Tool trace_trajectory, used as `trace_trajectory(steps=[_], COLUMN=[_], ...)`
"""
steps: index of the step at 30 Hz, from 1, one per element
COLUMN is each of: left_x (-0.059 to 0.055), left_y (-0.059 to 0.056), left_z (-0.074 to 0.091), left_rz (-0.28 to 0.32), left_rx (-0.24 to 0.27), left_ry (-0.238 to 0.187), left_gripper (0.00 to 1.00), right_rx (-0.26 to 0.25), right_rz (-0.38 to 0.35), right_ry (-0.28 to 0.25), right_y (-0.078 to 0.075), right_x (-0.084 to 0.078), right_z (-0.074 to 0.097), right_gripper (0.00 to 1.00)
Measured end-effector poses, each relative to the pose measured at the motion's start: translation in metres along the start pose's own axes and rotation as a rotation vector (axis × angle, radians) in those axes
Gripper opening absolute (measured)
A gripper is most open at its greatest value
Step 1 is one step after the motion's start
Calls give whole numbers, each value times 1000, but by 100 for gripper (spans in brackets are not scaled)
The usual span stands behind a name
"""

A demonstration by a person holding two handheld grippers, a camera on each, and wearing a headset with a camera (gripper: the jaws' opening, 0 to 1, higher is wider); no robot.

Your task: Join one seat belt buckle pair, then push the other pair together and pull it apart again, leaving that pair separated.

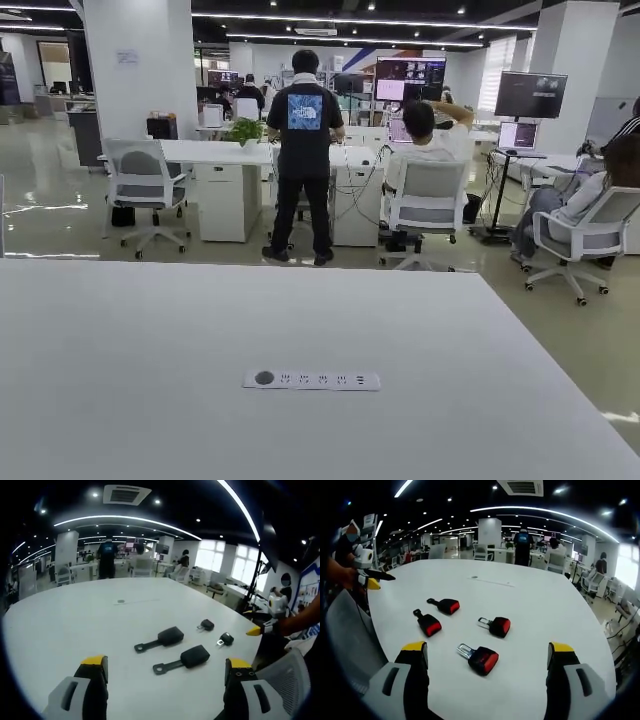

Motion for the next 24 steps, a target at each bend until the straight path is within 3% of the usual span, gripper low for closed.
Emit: trace_trajectory(steps=[16,24], left_x=[-5,-4], left_y=[1,-5], left_z=[0,3], left_rz=[-1,-5], left_rx=[0,-1], left_ry=[7,17], left_gripper=[99,98], right_rx=[9,13], right_rz=[1,-2], right_ry=[10,13], right_y=[1,0], right_x=[-4,-6], right_z=[-1,-2], right_gripper=[99,99])
Point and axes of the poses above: the centre of the closed fingertips' face, and the gripper's own axes: z roughly backward along the fingers, y roughly to its left, x roughly out of its top, the point moved 4 cm from there along z, roughly backward along the fingers, and after that the axes turned 10 degrees about x, right-handed, at the moved point
